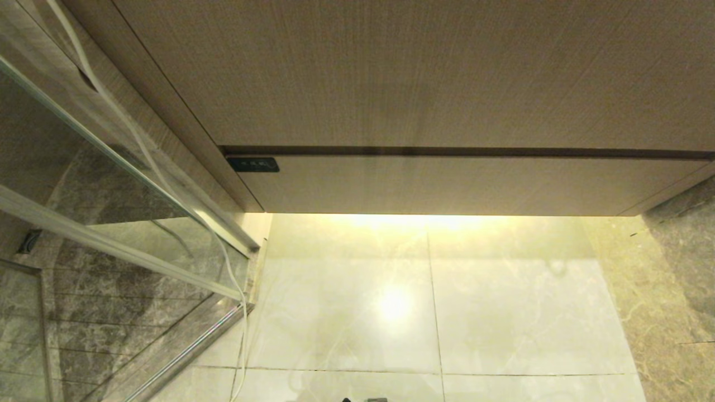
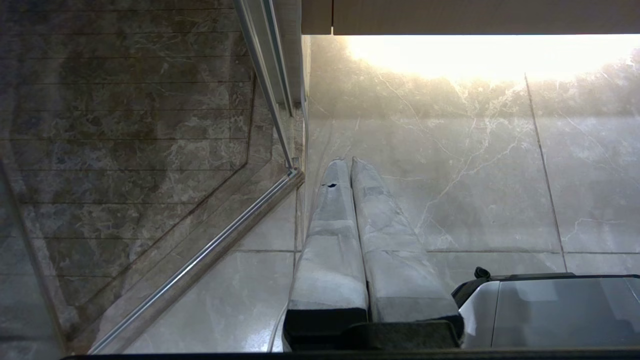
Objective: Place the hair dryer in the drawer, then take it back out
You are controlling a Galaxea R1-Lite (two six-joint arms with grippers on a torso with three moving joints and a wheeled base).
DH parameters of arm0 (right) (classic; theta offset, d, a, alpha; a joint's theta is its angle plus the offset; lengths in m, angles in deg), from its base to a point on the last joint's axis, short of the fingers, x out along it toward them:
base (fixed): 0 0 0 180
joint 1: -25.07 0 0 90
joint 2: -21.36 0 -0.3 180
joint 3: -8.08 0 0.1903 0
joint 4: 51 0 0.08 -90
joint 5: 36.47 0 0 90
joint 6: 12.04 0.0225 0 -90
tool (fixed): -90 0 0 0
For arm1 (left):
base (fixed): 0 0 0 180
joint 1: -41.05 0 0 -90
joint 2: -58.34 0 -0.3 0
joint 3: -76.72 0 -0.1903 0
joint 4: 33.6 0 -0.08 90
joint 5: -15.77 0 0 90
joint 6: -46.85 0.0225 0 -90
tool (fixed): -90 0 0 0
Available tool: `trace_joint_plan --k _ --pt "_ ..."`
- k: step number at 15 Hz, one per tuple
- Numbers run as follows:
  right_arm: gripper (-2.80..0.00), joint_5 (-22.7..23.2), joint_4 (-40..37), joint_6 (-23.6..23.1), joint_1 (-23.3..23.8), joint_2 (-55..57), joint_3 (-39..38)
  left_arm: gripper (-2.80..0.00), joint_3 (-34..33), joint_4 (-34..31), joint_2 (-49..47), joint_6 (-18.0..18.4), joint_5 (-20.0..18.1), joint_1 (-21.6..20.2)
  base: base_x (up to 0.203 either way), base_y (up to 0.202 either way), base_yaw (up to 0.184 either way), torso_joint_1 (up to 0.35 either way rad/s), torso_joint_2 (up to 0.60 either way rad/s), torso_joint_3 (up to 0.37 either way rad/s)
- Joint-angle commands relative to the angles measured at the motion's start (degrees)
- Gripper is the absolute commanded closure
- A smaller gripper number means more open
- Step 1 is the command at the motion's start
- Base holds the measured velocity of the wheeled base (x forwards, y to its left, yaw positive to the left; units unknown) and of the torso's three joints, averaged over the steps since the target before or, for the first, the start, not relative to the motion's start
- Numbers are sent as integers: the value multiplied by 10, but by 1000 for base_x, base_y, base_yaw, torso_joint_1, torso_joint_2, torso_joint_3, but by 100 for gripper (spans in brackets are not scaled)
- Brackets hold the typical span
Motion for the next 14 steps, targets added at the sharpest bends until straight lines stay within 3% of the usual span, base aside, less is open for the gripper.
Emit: trace_joint_plan --k 1,14 --pt "0 0 1 -1 0 2 -1 0 0 0 0 0 0 0 0 0 0 0 0 0" --pt "0 0 1 -1 -1 3 -1 0 0 0 0 0 0 0 0 0 0 0 0 0"
